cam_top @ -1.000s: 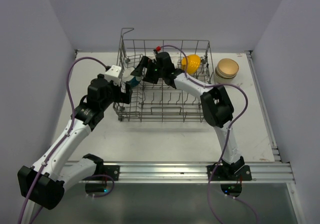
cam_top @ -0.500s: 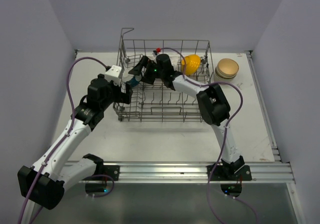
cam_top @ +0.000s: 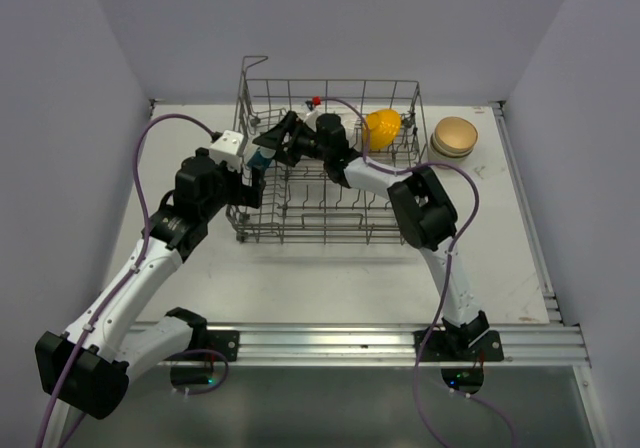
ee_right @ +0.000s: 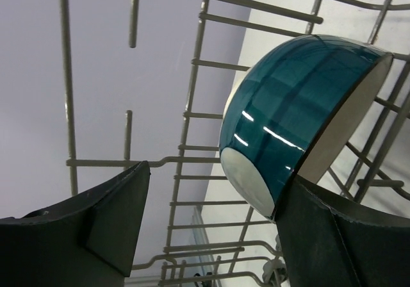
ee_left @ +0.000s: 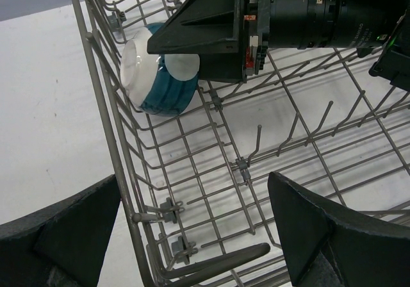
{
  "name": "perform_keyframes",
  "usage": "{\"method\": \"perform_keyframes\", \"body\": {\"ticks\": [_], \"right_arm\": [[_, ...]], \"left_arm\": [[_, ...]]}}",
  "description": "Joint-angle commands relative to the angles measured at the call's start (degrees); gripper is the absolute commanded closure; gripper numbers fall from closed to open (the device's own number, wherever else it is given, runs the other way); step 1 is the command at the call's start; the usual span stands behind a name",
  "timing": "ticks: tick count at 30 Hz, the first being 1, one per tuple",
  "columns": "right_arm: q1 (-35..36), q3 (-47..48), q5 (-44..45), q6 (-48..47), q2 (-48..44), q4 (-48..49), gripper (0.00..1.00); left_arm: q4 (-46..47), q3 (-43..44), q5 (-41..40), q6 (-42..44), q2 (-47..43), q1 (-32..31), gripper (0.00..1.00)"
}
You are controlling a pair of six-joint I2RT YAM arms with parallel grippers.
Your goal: Unload the bowls from the dish rack
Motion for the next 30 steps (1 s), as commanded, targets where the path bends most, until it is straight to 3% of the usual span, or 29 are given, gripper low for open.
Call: {"method": "perform_keyframes", "body": {"ticks": [1, 17, 26, 30], "right_arm": [[0.4, 0.0, -2.5, 2.4, 0.5, 7.6, 0.23], [0.4, 0.6, -2.8, 3.8, 3.6, 10.3, 0.45], [0.4, -0.8, -3.0, 4.0, 2.8, 16.2, 0.49], [0.5, 1.2, -3.9, 3.8, 4.1, 14.1, 0.51]], "left_arm": [[0.7, 1.5, 0.8, 0.2, -0.3, 0.1, 0.00], [0.8, 1.5, 0.9, 0.2, -0.3, 0.1, 0.00], [0.8, 1.5, 1.0, 0.2, -0.3, 0.1, 0.00], [0.7, 1.5, 1.2, 0.1, -0.1, 0.1, 0.00]]}}
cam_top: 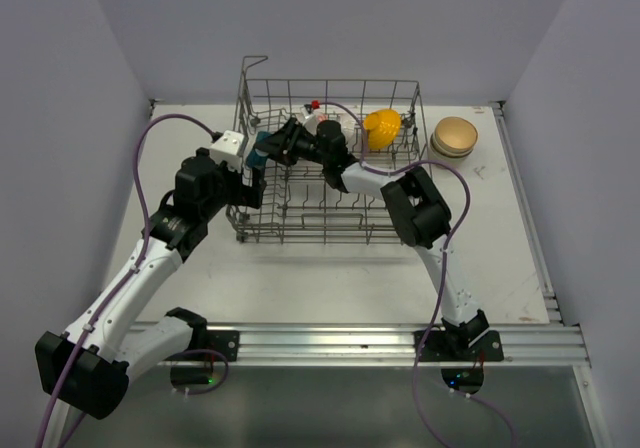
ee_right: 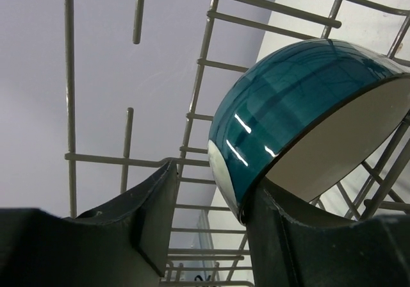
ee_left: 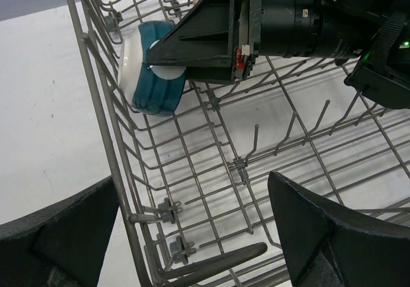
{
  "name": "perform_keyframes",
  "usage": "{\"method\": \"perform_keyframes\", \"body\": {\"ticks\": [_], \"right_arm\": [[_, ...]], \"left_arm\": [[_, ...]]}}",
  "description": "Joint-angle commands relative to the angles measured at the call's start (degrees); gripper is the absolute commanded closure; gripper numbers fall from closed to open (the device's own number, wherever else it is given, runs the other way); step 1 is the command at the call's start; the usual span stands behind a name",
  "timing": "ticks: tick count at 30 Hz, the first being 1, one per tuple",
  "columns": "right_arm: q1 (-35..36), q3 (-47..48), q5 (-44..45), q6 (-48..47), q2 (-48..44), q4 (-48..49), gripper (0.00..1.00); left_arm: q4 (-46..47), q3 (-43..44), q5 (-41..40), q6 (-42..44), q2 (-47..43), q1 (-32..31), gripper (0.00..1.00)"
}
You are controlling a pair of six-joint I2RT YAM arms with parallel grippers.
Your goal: Unload the bowls from the dish rack
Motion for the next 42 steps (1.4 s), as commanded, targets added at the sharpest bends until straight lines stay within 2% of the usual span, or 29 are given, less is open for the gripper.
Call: {"method": "perform_keyframes", "body": {"ticks": [1, 4, 8, 21, 34, 42], "right_arm": [[0.5, 2.0, -2.4, 0.1, 1.4, 3.0, 0.53], [0.8, 3.4, -3.0, -0.8, 3.0, 0.4, 0.59], [0.8, 3.8, -2.8, -1.4, 3.9, -0.3, 0.74], [0.0, 6.2, -3.4, -3.6, 0.1, -3.1, 1.00], [-1.7, 11.9, -8.5, -5.1, -7.8, -11.0, 1.00], [-3.6, 9.3, -9.9, -8.2, -15.3, -16.8, 1.00]], "left_arm": [[0.8, 1.5, 0.7, 0.2, 0.0, 0.1, 0.00], [0.5, 1.6, 0.7, 0.2, 0.2, 0.2, 0.00], [0.5, 1.5, 0.7, 0.3, 0.0, 0.1, 0.00], [0.6, 1.5, 0.0, 0.2, 0.2, 0.1, 0.00], [0.5, 1.1, -4.0, 0.3, -0.4, 0.1, 0.00], [0.8, 0.9, -5.1, 0.3, -0.3, 0.1, 0.00]]}}
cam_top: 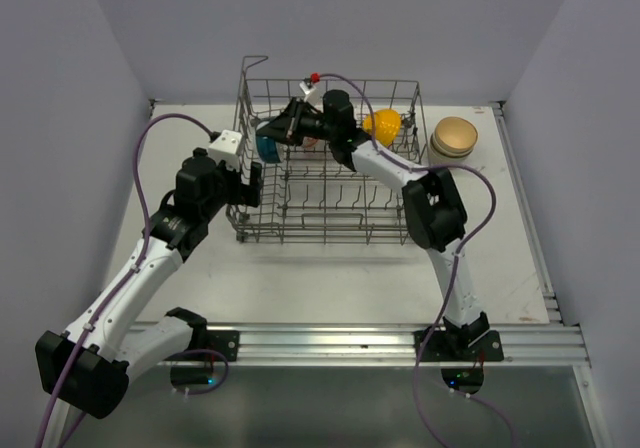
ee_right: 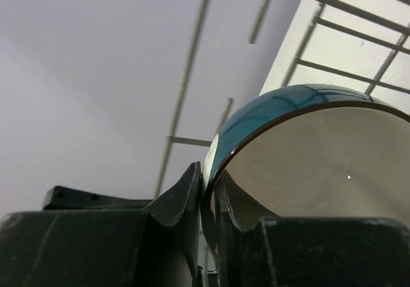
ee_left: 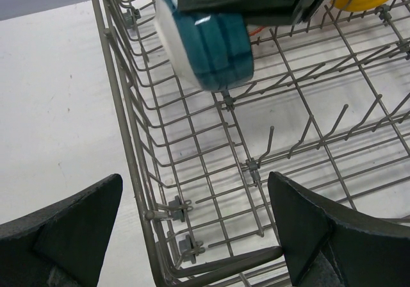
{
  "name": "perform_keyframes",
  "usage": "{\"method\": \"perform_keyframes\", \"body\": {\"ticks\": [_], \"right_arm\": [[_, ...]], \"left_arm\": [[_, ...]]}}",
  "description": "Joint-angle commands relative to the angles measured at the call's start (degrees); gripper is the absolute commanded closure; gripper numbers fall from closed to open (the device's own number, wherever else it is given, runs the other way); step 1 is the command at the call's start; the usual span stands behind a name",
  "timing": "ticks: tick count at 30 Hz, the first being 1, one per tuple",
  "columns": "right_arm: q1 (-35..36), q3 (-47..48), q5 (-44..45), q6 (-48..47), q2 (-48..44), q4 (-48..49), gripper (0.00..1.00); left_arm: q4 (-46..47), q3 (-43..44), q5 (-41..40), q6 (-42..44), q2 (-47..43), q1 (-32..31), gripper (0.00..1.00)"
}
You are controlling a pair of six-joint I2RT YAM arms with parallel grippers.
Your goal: Unload the bowls from the dish rack
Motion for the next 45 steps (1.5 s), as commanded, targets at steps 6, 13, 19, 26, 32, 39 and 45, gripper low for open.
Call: {"method": "perform_keyframes", "body": {"ticks": [6, 13, 19, 26, 32, 39, 45], "right_arm": [[-4.7, -1.0, -2.4, -8.7, -14.7, -7.5, 1.00], [-11.1, -0.5, 0.6, -23.0, -22.9, -26.5, 1.00], [-19.9, 0.2, 5.7, -33.1, -29.4, -38.5, 1.00], [-27.4, 4.7, 18.7, -44.6, -30.7, -52.6, 1.00], [-29.4, 8.9, 36.8, -54.4, -25.7, -61.8, 1.00], [-32.0, 13.4, 44.0, -58.5, -17.3, -65.3, 1.00], [-33.3, 15.0, 47.0, -60.5, -13.2, -64.7, 1.00]], "left_arm": [[1.0, 0.8, -1.9, 0.4, -1.0, 0.1, 0.00], [0.7, 0.9, -1.4, 0.4, -0.8, 0.1, 0.00], [0.7, 1.0, -0.9, 0.5, -0.8, 0.2, 0.00], [0.5, 1.3, 0.0, 0.4, -0.6, 0.1, 0.00], [0.5, 1.3, 1.1, 0.3, -0.3, 0.1, 0.00], [0.3, 1.6, 2.2, 0.2, 0.4, 0.1, 0.00], [0.2, 1.7, 2.9, 0.2, 1.4, 0.1, 0.00]]}}
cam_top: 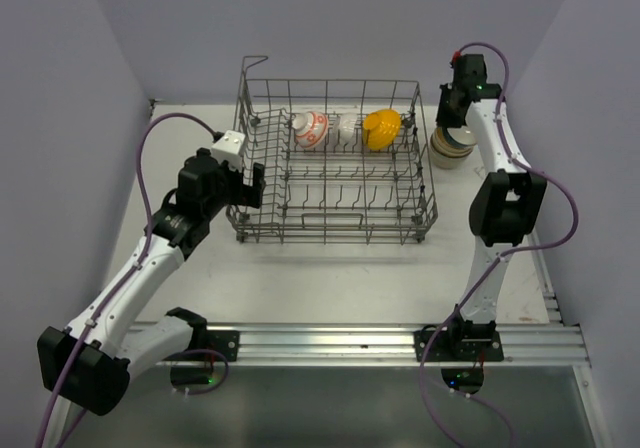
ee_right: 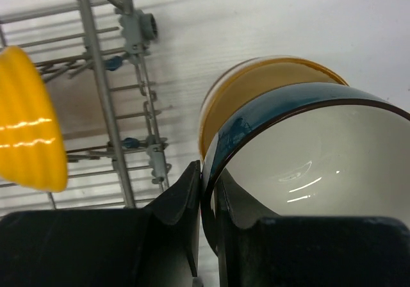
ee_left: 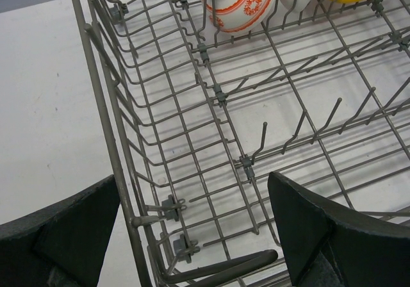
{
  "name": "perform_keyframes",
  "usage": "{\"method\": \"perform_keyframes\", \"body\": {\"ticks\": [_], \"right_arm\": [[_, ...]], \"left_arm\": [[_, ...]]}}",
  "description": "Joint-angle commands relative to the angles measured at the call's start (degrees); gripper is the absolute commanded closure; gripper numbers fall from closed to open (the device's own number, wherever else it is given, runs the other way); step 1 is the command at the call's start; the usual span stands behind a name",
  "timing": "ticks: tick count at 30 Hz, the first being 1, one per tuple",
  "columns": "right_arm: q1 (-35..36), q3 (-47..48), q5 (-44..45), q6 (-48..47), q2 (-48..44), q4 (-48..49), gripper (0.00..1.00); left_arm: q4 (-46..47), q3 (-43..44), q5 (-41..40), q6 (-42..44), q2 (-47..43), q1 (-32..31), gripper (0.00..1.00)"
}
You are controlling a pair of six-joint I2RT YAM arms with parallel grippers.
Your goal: Unload the bowls from the dish rack
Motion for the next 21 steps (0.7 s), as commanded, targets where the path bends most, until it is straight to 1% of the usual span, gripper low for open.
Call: {"method": "perform_keyframes", "body": {"ticks": [1, 7, 11, 17, 18, 21], "right_arm": [[-0.5, 4.1, 2.9, -2.9, -1.3, 2.4, 1.00], [-2.6, 4.0, -0.6, -1.9, 1.5, 2.9, 1.00], [-2.6, 3.0, -3.4, -1.5, 2.5, 4.4, 1.00], [-2.8, 2.2, -5.1, -0.6, 4.4, 5.9, 1.00], [-2.8, 2.0, -6.8, -0.4, 4.5, 6.2, 1.00], [-2.8, 1.4, -8.2, 0.3, 4.8, 7.0, 1.00]], "left_arm": [[0.2, 1.7, 1.3, 0.2, 0.8, 0.1, 0.00], [-0.3, 2.1, 1.0, 0.3, 1.6, 0.1, 0.00], [-0.2, 2.0, 0.9, 0.3, 1.4, 0.1, 0.00], [-0.3, 2.1, 1.0, 0.3, 1.6, 0.1, 0.00], [-0.2, 2.1, 1.0, 0.3, 1.6, 0.1, 0.00], [-0.3, 2.1, 1.2, 0.2, 1.7, 0.1, 0.00]]}}
